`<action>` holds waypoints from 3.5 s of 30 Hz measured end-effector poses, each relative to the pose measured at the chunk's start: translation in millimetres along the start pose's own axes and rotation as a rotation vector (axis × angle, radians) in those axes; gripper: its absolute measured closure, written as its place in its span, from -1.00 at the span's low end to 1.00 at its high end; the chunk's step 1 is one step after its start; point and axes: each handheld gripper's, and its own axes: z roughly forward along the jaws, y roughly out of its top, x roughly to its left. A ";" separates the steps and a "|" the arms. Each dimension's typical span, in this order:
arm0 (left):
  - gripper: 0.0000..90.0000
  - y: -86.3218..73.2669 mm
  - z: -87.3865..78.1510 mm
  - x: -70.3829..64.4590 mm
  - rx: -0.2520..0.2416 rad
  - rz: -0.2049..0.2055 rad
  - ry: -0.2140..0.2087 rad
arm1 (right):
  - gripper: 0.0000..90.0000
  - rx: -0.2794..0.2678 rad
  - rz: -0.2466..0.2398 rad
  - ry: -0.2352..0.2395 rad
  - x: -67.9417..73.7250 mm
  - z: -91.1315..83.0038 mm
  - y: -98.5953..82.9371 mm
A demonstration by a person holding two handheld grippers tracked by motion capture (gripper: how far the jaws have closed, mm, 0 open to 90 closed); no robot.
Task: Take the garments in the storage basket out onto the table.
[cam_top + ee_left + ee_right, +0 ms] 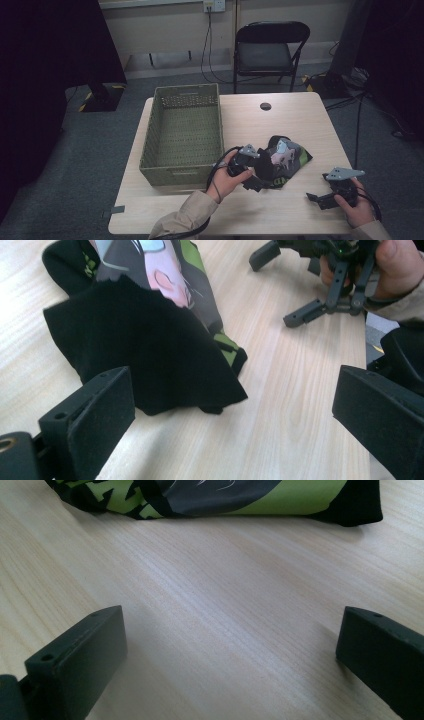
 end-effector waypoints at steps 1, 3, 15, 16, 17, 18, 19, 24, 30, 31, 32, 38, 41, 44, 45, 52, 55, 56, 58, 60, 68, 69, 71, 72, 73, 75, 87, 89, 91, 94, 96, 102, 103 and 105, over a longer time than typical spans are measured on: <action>-0.93 -1.9 -0.4 -0.3 0.005 0.002 -0.005 | -1.00 0.000 0.001 0.000 0.0 0.0 0.0; -0.94 -4.5 -0.7 -1.1 0.008 0.006 -0.010 | -1.00 0.000 0.001 0.000 0.0 0.0 0.0; -0.93 -20.3 -4.9 -10.7 0.043 0.045 -0.068 | -1.00 0.000 0.001 -0.001 0.1 0.0 -0.1; -0.93 -21.8 -5.0 -11.3 0.048 0.047 -0.074 | -1.00 -0.001 0.001 -0.001 0.1 0.0 -0.1; -0.93 -23.5 -5.2 -11.7 0.054 0.045 -0.088 | -1.00 0.000 0.001 -0.001 0.1 0.0 -0.1; -0.93 -25.8 -5.3 -12.1 0.052 0.038 -0.099 | -1.00 0.000 0.001 -0.001 0.1 0.0 -0.1; -0.93 -27.2 -5.5 -12.6 0.058 0.041 -0.099 | -1.00 0.000 0.001 -0.001 0.1 0.0 -0.1; -0.94 -33.9 -7.8 -12.9 0.063 0.040 -0.104 | -1.00 0.000 0.001 -0.001 0.1 0.0 -0.1; -0.93 -40.4 -11.7 -12.0 0.065 0.035 -0.106 | -1.00 0.000 0.001 -0.001 0.1 0.0 -0.1; -0.93 -41.4 -12.2 -11.9 0.064 0.033 -0.106 | -1.00 0.000 0.001 -0.001 0.1 0.0 -0.1; -0.93 -42.2 -12.8 -11.5 0.068 0.033 -0.107 | -1.00 0.000 0.001 -0.001 0.1 0.0 -0.1; -0.93 -49.1 -14.9 -9.5 0.079 0.025 -0.114 | -1.00 0.000 0.001 -0.001 0.1 0.0 -0.1; -0.94 -53.0 -17.2 -8.8 0.085 0.024 -0.113 | -1.00 0.000 0.001 -0.001 0.1 0.0 -0.1; -0.93 -56.9 -19.9 -8.3 0.088 0.022 -0.112 | -1.00 0.000 0.001 -0.001 0.1 0.0 -0.1; -0.93 -58.0 -20.7 -8.1 0.095 0.021 -0.116 | -1.00 0.000 0.001 -0.001 0.1 0.0 0.0; -0.92 -67.0 -26.1 -5.8 0.107 0.027 -0.113 | -1.00 0.000 0.001 -0.001 0.1 0.0 0.0; -0.92 -70.3 -29.3 -5.6 0.111 0.032 -0.110 | -1.00 0.000 0.001 -0.001 0.1 0.0 -0.1; -0.92 -71.5 -30.5 -5.8 0.111 0.032 -0.108 | -1.00 0.000 0.001 -0.001 0.1 0.0 0.0; -0.92 -73.9 -33.2 -5.2 0.114 0.030 -0.105 | -1.00 0.000 0.001 -0.001 0.1 0.0 -0.1; -0.92 -76.1 -36.5 -4.3 0.110 0.027 -0.097 | -1.00 0.000 0.001 -0.001 0.1 0.0 0.0; -0.92 -85.6 -47.6 0.5 0.109 0.022 -0.077 | -1.00 0.000 0.001 -0.001 0.1 0.0 -0.1; -0.92 -86.4 -49.0 1.3 0.108 0.022 -0.075 | -1.00 0.000 0.001 -0.001 0.1 0.0 -0.1; -0.92 -88.4 -51.2 1.9 0.113 0.023 -0.070 | -1.00 0.000 0.001 -0.001 0.1 0.0 -0.1; -0.92 -89.6 -52.0 2.1 0.113 0.022 -0.068 | -1.00 0.000 0.001 -0.001 0.1 0.0 -0.1; -0.92 -90.7 -52.9 2.2 0.117 0.022 -0.068 | -1.00 0.000 0.001 -0.001 0.1 0.0 -0.1; -0.92 -92.7 -55.4 2.7 0.117 0.027 -0.060 | -1.00 0.000 0.001 -0.001 0.1 0.0 -0.1; -0.92 -102.9 -65.8 6.5 0.115 0.034 -0.040 | -1.00 0.000 0.001 -0.001 0.1 0.0 -0.1; -0.92 -104.7 -67.8 7.6 0.116 0.033 -0.030 | -1.00 0.000 0.002 -0.001 0.1 0.0 -0.1; -0.92 -106.9 -69.6 8.5 0.116 0.026 -0.032 | -1.00 0.000 0.001 -0.001 0.1 0.0 -0.1; -0.92 -110.1 -72.5 9.5 0.114 0.027 -0.025 | -1.00 0.000 0.001 -0.001 0.1 0.0 -0.1; -0.92 -112.5 -74.3 10.5 0.118 0.021 -0.020 | -1.00 0.000 0.001 -0.001 0.1 0.0 -0.1; -0.92 -119.8 -81.2 13.8 0.125 0.018 -0.001 | -1.00 0.000 0.001 -0.001 0.1 0.0 -0.1; -0.92 -120.9 -82.8 14.6 0.121 0.015 0.000 | -1.00 0.000 0.001 -0.001 0.1 0.0 -0.1; -0.92 -122.9 -86.0 15.9 0.116 0.010 0.009 | -1.00 -0.001 0.001 -0.001 0.1 0.0 -0.1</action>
